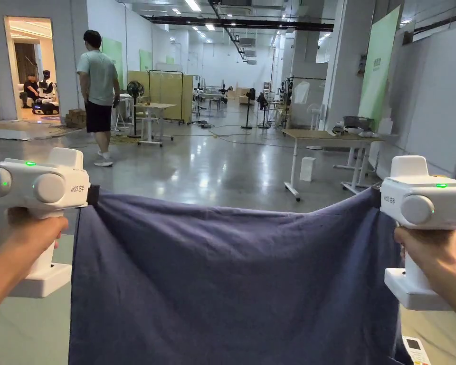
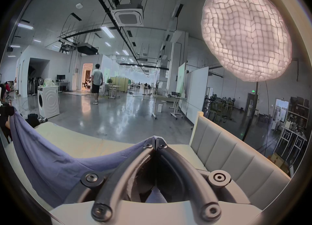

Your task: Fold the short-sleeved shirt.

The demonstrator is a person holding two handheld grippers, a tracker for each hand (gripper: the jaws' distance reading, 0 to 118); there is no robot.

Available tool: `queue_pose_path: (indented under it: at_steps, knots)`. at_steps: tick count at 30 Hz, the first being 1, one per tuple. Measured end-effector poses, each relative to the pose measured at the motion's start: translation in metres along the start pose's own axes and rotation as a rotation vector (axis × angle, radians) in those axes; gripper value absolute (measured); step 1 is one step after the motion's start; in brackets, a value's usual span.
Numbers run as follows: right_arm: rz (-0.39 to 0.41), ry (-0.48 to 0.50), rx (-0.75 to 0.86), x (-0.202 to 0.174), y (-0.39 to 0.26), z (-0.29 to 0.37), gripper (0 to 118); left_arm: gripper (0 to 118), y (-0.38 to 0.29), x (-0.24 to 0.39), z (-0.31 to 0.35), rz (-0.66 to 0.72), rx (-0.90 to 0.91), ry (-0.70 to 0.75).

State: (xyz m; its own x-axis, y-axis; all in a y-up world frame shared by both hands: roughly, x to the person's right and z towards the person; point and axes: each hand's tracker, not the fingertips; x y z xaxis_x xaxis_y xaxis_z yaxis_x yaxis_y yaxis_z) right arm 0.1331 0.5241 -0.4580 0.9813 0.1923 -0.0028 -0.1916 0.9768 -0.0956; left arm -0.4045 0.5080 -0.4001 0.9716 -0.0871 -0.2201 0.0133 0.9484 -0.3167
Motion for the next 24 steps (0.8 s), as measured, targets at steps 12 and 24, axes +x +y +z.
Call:
queue_pose_path:
  at_steps: [12,24]
  knots:
    - [-0.004,-0.033,0.117,0.012,0.09,-0.036,0,4,0.098,0.002,-0.022,-0.021,0.093,0.04]
    - [0.015,-0.033,0.191,0.007,0.117,-0.052,0,4,0.115,-0.004,-0.034,-0.01,0.136,0.066]
